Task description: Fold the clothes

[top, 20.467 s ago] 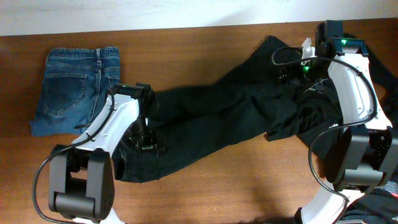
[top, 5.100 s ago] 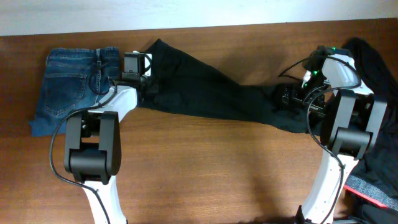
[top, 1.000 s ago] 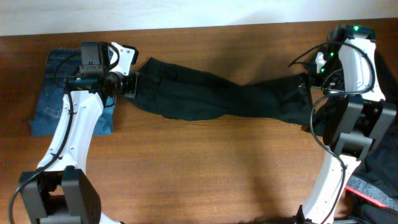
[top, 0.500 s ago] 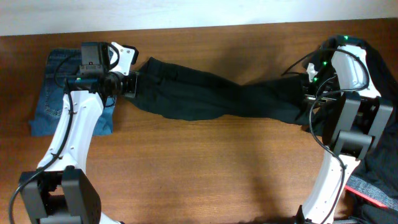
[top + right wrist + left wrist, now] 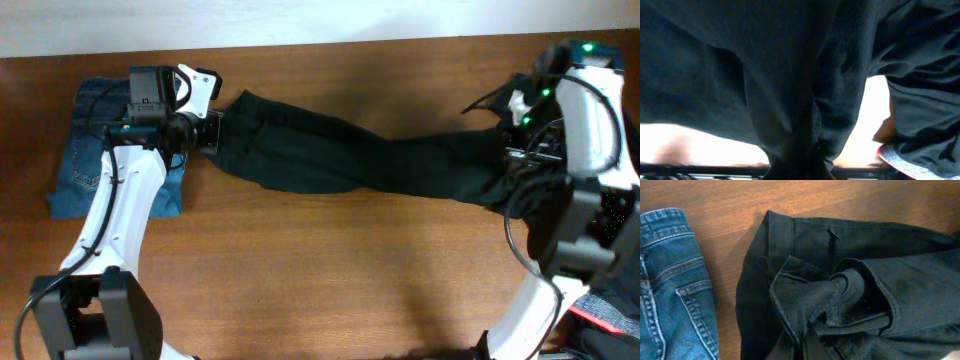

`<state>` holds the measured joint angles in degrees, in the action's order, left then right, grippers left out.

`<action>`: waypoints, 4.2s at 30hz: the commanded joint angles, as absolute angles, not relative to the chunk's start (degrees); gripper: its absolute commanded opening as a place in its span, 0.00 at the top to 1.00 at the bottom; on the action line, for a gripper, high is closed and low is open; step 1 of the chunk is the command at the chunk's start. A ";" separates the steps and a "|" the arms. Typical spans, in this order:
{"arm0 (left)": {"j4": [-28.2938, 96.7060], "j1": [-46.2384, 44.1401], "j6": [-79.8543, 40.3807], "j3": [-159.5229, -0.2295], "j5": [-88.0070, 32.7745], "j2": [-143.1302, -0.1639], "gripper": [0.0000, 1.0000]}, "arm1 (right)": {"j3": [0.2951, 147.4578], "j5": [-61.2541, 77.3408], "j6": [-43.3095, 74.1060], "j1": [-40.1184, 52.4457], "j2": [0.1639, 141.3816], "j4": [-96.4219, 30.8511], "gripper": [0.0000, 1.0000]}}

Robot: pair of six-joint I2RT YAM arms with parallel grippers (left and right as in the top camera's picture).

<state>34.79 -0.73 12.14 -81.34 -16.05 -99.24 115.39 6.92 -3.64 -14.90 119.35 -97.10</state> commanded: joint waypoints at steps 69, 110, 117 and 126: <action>32.25 -0.73 9.72 -82.39 -15.29 -99.42 0.98 | 93.45 20.40 -13.26 -25.89 106.48 -74.41 0.31; 31.53 -0.73 9.72 -82.39 -15.27 -99.42 0.98 | 95.20 23.40 -10.59 -19.92 106.06 -82.08 0.96; 25.91 -0.73 9.72 -82.39 -15.20 -99.42 0.99 | 98.63 20.45 -5.72 -21.37 106.21 -75.64 0.96; 20.93 -0.73 5.58 -82.39 -5.08 -100.77 0.99 | 98.63 17.08 -4.97 -21.45 106.26 -66.17 0.96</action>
